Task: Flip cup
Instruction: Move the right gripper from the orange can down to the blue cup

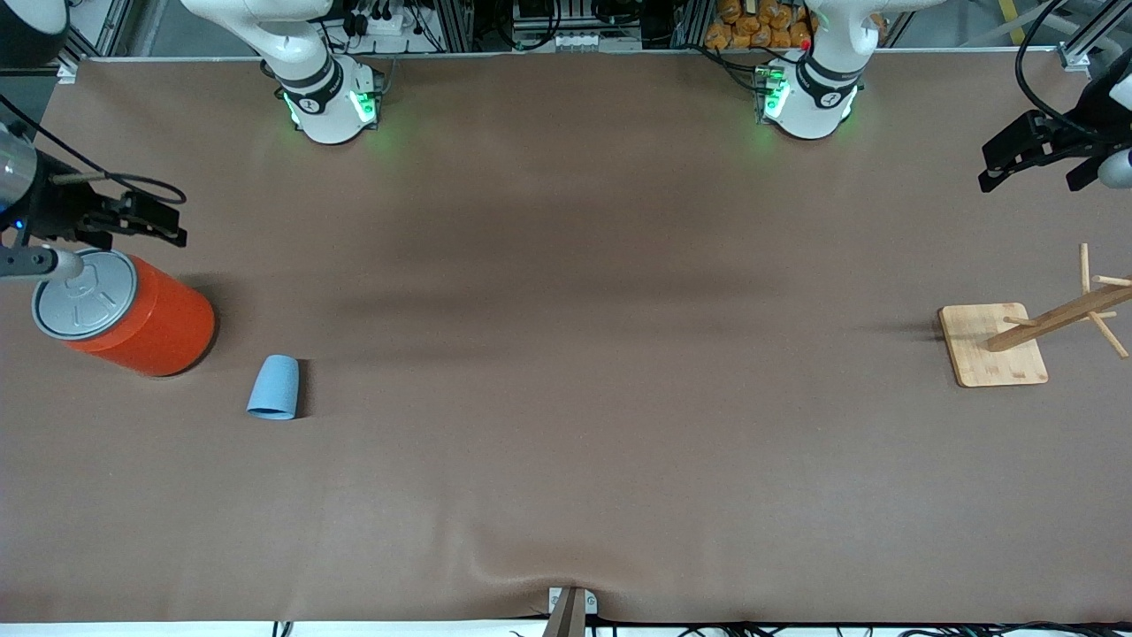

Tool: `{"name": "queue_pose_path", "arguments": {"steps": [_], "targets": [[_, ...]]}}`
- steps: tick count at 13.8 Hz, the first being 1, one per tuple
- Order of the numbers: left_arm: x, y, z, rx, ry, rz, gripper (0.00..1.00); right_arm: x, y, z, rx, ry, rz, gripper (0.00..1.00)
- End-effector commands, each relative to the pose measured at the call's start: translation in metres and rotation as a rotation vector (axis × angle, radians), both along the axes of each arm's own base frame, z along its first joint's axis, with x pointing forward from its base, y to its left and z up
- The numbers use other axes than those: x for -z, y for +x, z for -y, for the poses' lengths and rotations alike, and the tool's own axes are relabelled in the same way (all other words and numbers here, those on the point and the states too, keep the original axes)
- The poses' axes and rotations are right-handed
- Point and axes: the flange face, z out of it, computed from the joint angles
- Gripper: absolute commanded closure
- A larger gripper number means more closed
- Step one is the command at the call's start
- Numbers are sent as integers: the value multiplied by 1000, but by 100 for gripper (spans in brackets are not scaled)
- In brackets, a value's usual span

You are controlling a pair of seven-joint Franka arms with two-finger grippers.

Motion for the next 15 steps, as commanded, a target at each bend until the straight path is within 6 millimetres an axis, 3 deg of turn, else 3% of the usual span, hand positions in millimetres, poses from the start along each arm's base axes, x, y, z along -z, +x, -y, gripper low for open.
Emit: {"name": "queue_pose_path", "arguments": {"steps": [1,5,9,12,15], "targets": [[-6,-3,3,14,-9,0,0,58,12,5,1,-7,-8,0],[-8,-4,1,10,-9,5,0,137,43,-5,-16,-6,-31,0],[-7,-4,-2,-1,-11,2,0,235,75,7,-11,-25,-41,0],[-5,-1,0,-1,-12,5,0,263,81,4,-77,-32,-41,0],[-6,-1,0,-1,-12,6,0,309,87,29,-184,-20,-25,0]]}}
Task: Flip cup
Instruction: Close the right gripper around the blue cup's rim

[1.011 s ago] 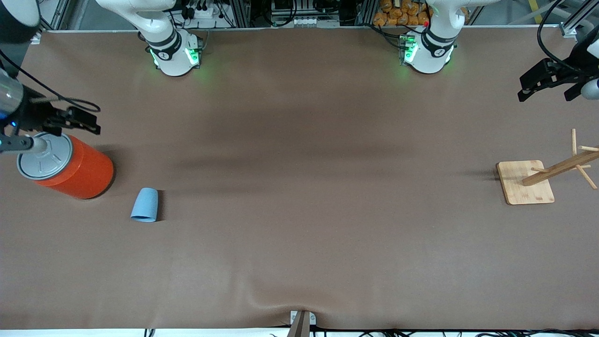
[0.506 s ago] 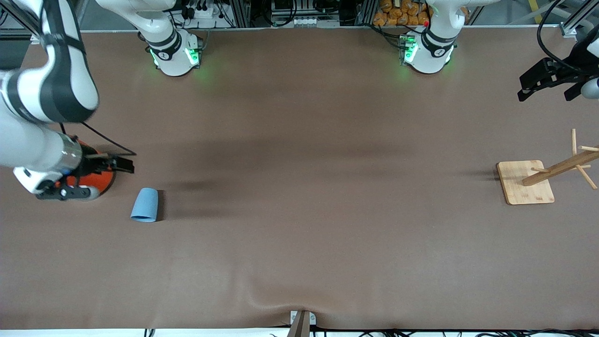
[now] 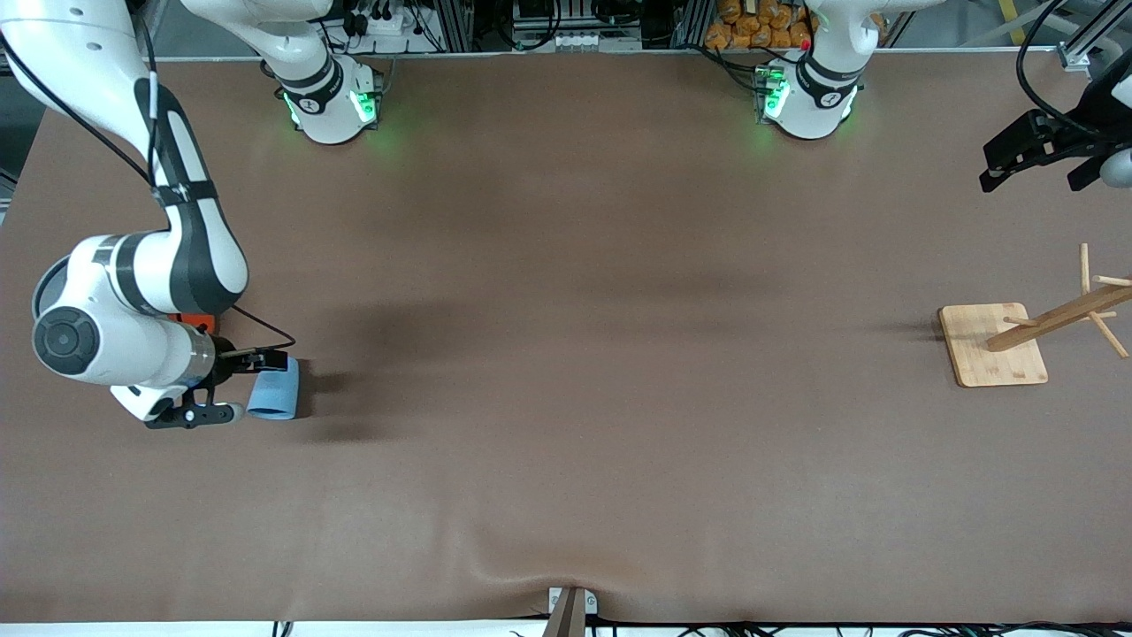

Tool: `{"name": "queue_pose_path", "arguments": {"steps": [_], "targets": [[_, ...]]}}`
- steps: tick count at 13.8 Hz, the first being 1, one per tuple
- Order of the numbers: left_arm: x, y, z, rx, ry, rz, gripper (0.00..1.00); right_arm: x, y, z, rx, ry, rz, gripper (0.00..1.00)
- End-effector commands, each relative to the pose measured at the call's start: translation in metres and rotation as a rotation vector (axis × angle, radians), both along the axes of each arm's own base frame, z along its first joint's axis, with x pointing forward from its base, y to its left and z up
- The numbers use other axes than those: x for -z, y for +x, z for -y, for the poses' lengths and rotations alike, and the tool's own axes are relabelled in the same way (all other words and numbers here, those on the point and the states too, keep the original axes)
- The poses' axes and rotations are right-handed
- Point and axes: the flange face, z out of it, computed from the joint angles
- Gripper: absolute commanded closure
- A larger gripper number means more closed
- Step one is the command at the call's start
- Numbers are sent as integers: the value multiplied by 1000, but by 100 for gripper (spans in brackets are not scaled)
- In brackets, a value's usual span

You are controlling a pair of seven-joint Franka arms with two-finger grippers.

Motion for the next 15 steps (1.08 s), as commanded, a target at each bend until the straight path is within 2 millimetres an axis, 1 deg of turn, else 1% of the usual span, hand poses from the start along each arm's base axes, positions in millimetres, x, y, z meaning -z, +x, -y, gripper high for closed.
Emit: {"name": "queue_pose_path", "arguments": {"steps": [1,4,6,7,9,12,14,15], "targets": [[-5,-1,-1,-1,-11,4,0,29,5,25,-86,8,11,0],[-5,-1,-1,-2,-11,4,0,57,6,30,-73,19,7,0],[-5,-1,-1,-2,-11,4,0,78,7,39,-54,25,10,0],[-5,-1,-1,0,-11,4,0,84,7,43,-36,30,13,0],[-4,-1,-2,-3,-11,3,0,98,7,42,44,105,9,0],[-6,-2,-5,-8,-11,6,0,108,9,41,56,116,28,0],[-7,-4,-6,-9,-11,6,0,110,8,41,53,115,27,0],[-8,-5,-7,-9,-11,6,0,111,9,41,54,115,31,15]]}}
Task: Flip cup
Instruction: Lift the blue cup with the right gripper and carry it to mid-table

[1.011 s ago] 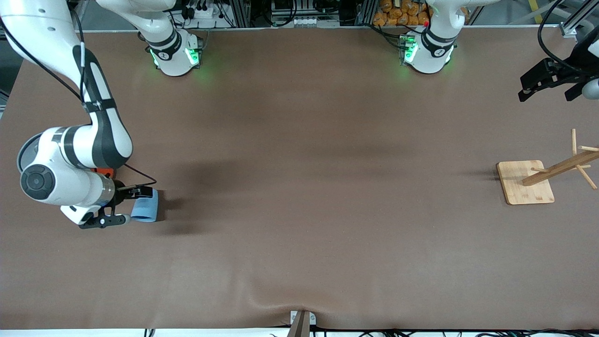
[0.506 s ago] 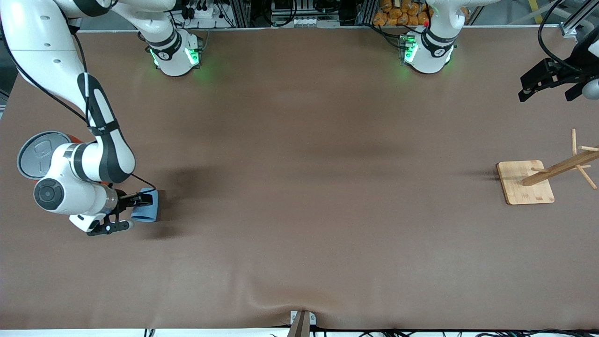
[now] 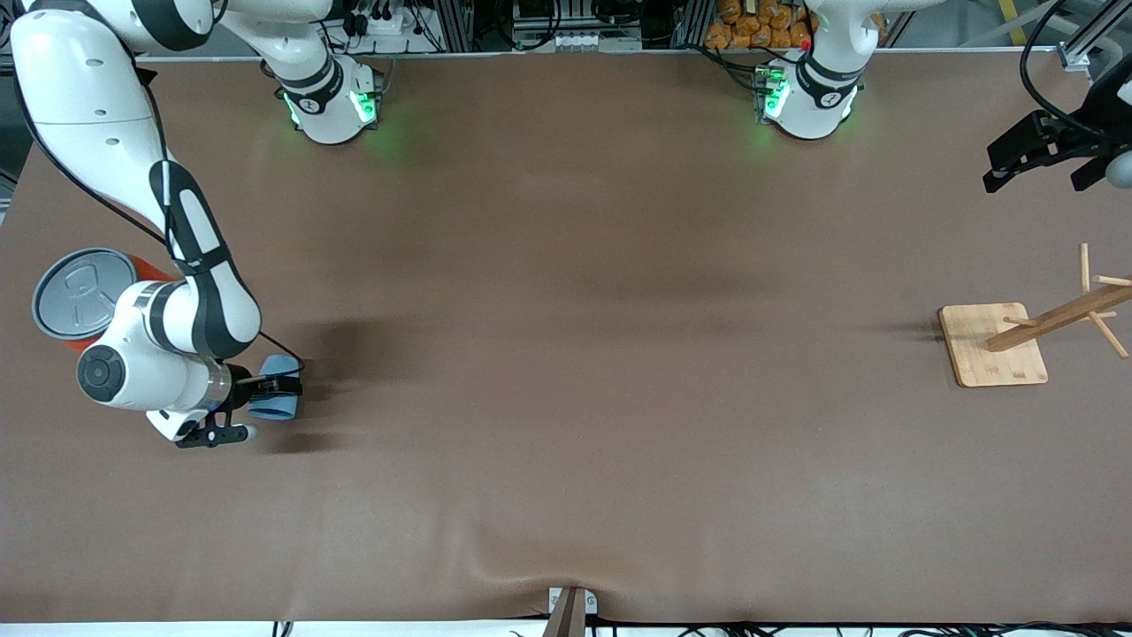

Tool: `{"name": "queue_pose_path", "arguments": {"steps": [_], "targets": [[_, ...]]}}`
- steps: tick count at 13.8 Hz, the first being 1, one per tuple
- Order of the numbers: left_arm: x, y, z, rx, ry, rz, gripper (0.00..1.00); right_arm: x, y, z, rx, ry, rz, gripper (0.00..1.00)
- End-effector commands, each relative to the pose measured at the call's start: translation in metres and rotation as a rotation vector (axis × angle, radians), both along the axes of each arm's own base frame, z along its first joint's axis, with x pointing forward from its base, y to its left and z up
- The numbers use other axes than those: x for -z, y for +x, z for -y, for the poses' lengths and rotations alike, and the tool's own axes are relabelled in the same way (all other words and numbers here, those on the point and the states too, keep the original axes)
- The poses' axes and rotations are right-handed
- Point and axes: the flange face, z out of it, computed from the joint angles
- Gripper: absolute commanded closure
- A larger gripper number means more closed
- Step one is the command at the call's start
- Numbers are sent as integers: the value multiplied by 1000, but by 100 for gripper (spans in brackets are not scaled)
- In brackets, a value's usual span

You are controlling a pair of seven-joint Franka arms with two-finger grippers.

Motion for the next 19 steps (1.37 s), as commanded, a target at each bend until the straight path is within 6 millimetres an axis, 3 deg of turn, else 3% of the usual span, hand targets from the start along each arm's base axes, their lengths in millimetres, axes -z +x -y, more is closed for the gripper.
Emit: {"name": "queue_pose_path", "arguments": {"steps": [1,3,5,8,10,12,15,17,19], "targets": [[-9,-6,-2,2,-12,5,0,2,2,1,6,19,11,28],[-8,-5,-2,3,-10,4,0,-7,2,-7,-14,22,7,32],[-7,-5,-1,6,-10,4,0,-34,3,-33,-60,26,3,32],[-2,-3,-1,10,-7,-7,0,-91,3,-123,-258,-20,70,32],[-1,-2,-1,14,-9,-7,0,-107,2,-184,-400,-58,123,32],[0,1,1,17,-11,2,0,-119,-8,-260,-583,-108,192,32],[2,4,4,22,-13,4,0,-122,-47,-362,-919,-197,267,32],[5,7,7,26,-14,7,0,-115,-75,-412,-1068,-196,305,32],[7,7,9,31,-14,2,0,-101,-94,-444,-1143,-174,347,32]]}}
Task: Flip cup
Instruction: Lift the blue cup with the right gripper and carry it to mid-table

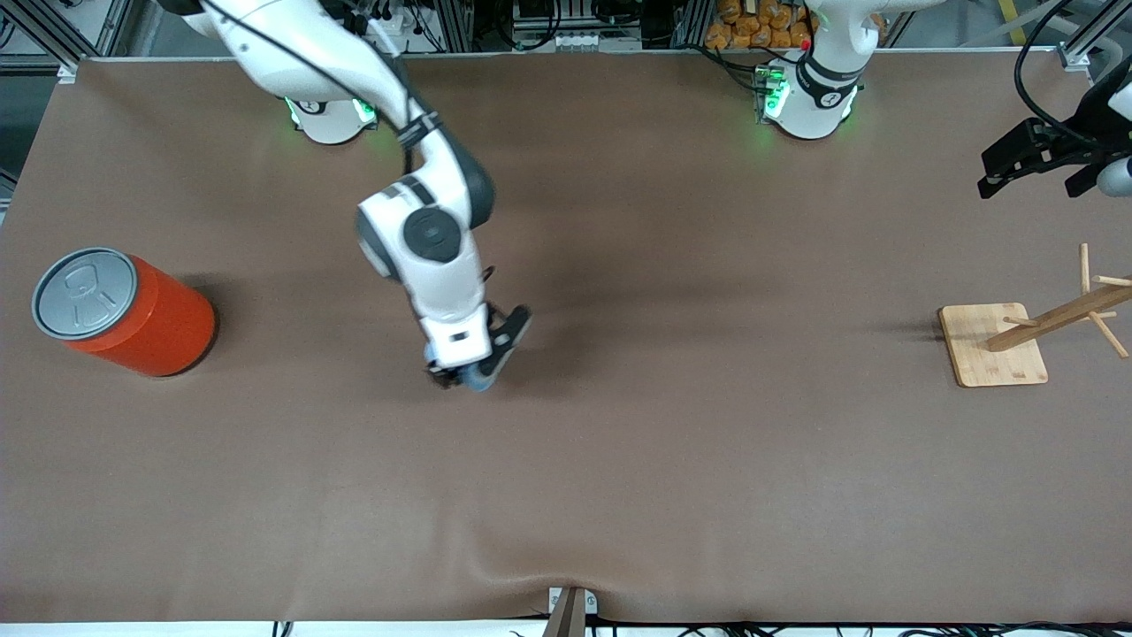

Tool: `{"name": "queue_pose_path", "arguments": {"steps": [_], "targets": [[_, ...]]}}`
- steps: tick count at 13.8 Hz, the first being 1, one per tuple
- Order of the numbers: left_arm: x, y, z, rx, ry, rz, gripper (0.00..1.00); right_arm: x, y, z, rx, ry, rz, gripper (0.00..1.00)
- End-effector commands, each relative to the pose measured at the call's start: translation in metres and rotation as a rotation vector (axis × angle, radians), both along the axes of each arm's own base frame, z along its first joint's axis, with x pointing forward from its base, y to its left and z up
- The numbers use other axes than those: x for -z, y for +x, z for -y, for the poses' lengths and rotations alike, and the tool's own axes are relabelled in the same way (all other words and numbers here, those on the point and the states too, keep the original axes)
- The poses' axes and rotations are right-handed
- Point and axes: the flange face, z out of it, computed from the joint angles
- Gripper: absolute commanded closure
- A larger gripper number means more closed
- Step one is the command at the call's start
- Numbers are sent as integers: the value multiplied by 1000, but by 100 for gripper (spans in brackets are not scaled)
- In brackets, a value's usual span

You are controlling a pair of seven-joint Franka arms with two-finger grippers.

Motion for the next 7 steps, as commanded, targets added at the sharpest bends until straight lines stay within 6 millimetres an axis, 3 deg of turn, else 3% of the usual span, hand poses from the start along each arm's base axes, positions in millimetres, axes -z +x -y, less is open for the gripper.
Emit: {"name": "queue_pose_path", "arguments": {"steps": [1,3,4,7], "targets": [[2,1,4,22,-13,2,0,25,-15,-24,-131,4,50,31],[5,2,5,23,-12,-2,0,48,-31,-36,-211,45,82,30],[6,2,6,24,-12,-7,0,50,-40,-47,-243,45,82,30],[9,1,16,36,-16,-14,0,79,-53,-63,-322,37,106,30]]}}
